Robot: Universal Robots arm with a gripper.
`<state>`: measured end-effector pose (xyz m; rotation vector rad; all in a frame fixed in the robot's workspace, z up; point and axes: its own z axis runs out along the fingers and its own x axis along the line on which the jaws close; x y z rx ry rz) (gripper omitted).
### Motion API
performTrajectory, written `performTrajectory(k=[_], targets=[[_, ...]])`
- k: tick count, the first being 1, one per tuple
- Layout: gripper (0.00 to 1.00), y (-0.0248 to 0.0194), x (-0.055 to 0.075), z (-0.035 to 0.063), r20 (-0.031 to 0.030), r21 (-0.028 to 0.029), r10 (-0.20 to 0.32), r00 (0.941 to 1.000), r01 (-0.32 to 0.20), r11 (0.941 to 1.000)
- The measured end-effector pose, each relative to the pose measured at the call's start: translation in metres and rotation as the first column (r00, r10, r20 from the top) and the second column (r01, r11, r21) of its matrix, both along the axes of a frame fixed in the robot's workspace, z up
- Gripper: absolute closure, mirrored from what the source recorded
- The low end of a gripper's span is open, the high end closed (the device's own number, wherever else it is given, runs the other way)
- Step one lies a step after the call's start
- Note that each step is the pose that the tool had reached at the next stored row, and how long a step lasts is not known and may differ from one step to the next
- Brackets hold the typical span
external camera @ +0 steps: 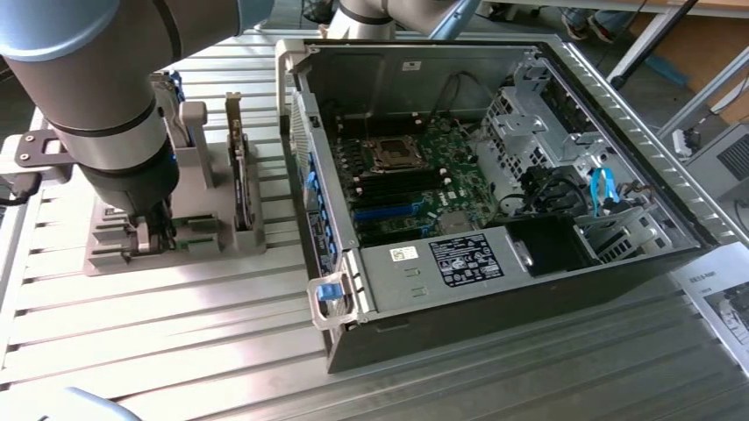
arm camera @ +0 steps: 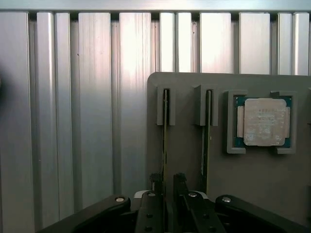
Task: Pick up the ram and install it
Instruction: 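Pick up the ram and move it above insertion slot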
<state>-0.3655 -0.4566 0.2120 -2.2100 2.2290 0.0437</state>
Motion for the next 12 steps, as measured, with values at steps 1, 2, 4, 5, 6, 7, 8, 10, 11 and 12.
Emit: performTrajectory(k=[1,2,4,5,6,7,8,10,11,12], targets=[[0.76,0.0,0.0011,0.0,0.0,0.0,0.0,1.0,0.0,1.0],[0.76,0.0,0.0016,-0.0001,0.0002,0.0002,0.0,1.0,0.0,1.0],[0.76,0.0,0.0015,0.0,0.0001,0.0001,0.0,1.0,0.0,1.0],[0.76,0.0,0.0015,0.0,0.0001,0.0001,0.0,1.0,0.0,1.0],[0.76,0.0,0.0015,-0.0001,-0.0001,-0.0001,0.0,1.0,0.0,1.0],[0.76,0.0,0.0015,-0.0004,-0.0002,-0.0001,0.0,1.0,0.0,1.0],[0.76,0.0,0.0016,-0.001,0.0,0.0,0.0,1.0,0.0,1.0],[0.76,0.0,0.0016,-0.0024,-0.0001,0.0,0.0,1.0,0.0,1.0],[0.76,0.0,0.0016,-0.0029,-0.0001,-0.0001,0.0,1.0,0.0,1.0],[0.76,0.0,0.0015,-0.0032,-0.0002,-0.0002,0.0,1.0,0.0,1.0]])
